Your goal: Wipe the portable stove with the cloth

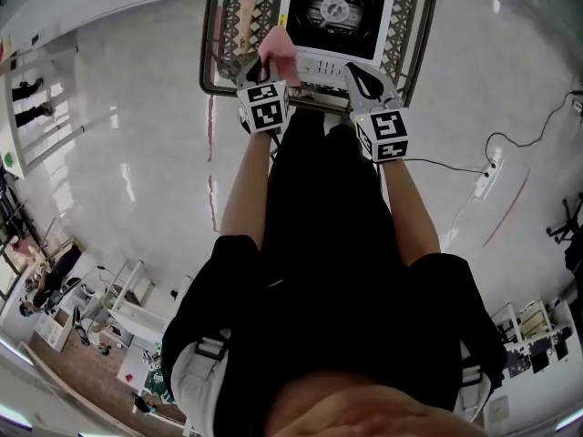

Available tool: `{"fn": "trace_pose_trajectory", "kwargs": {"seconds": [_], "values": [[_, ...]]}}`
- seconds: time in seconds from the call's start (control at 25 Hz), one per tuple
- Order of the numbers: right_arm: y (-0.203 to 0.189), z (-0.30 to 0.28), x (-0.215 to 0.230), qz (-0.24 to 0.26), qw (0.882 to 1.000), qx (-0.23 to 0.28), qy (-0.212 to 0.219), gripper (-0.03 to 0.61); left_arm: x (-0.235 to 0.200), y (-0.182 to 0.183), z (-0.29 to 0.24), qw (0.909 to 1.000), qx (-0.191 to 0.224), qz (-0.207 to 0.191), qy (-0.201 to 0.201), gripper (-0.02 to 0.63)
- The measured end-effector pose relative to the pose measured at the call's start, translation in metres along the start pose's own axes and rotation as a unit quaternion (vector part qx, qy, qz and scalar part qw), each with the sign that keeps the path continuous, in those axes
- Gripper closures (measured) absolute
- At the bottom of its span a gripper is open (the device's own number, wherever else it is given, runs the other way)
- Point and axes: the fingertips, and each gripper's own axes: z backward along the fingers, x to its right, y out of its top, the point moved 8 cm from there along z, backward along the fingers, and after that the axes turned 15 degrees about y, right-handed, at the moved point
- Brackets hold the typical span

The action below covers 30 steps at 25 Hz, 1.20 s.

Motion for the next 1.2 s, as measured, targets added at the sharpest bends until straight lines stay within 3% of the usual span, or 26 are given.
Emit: {"fn": "trace_pose_trajectory", "kwargs": {"seconds": [0.44,1.2], "values": [[-0.015,0.026,0.015,-0.033,0.999,0.003,-0.039,0.575,0.022,0.002,-0.011,0.9983,-0.01,-0.056,-0.006,0.567],[-0.046,0.076,0.04,-0.058,0.995,0.02,-0.076,0.575,0.101,0.0,0.002,0.9951,-0.002,-0.08,-0.058,0.568]]}}
